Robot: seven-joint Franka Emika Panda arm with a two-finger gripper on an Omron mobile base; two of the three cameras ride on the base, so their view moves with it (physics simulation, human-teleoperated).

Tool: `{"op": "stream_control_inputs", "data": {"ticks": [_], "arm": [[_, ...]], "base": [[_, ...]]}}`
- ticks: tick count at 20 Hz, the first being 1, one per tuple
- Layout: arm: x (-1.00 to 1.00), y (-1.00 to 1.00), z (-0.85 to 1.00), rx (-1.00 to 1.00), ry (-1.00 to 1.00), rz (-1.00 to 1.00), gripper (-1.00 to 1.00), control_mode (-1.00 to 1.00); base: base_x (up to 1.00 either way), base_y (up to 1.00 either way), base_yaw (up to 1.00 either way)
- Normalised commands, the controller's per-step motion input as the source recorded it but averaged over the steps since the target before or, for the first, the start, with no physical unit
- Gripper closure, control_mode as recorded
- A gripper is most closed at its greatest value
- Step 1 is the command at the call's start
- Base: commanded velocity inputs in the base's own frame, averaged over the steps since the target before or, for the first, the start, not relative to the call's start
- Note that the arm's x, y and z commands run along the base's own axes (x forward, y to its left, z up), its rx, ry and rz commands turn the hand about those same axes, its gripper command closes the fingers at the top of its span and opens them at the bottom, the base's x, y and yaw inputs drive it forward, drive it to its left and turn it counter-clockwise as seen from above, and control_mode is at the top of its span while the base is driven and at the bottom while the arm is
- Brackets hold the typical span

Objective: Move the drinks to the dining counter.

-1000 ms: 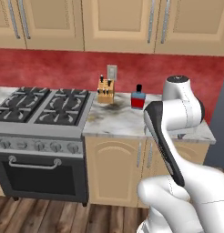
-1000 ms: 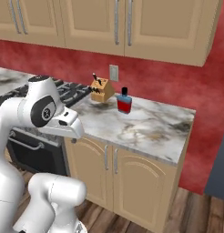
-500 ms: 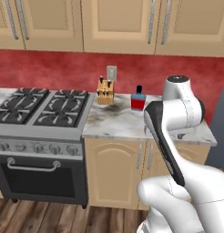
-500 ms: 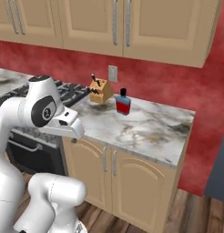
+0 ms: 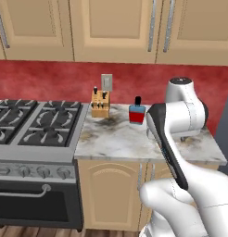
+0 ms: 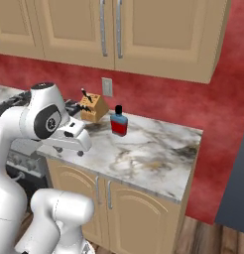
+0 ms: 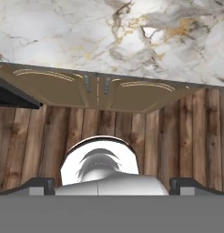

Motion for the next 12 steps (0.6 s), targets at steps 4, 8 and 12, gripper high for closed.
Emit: {"op": "stream_control_inputs", "data": {"ticks": [4,8,12], "arm": [[0.00,0.00,0.00,0.00,0.00,0.00,-1.00,1.00],[0.00,0.00,0.00,0.00,0.00,0.00,-1.00,1.00],[0.00,0.00,0.00,0.00,0.00,0.00,-1.00,-1.00]], "base": [[0.41,0.00,-0.06],[0.30,0.00,-0.05],[0.00,0.00,0.00]]}}
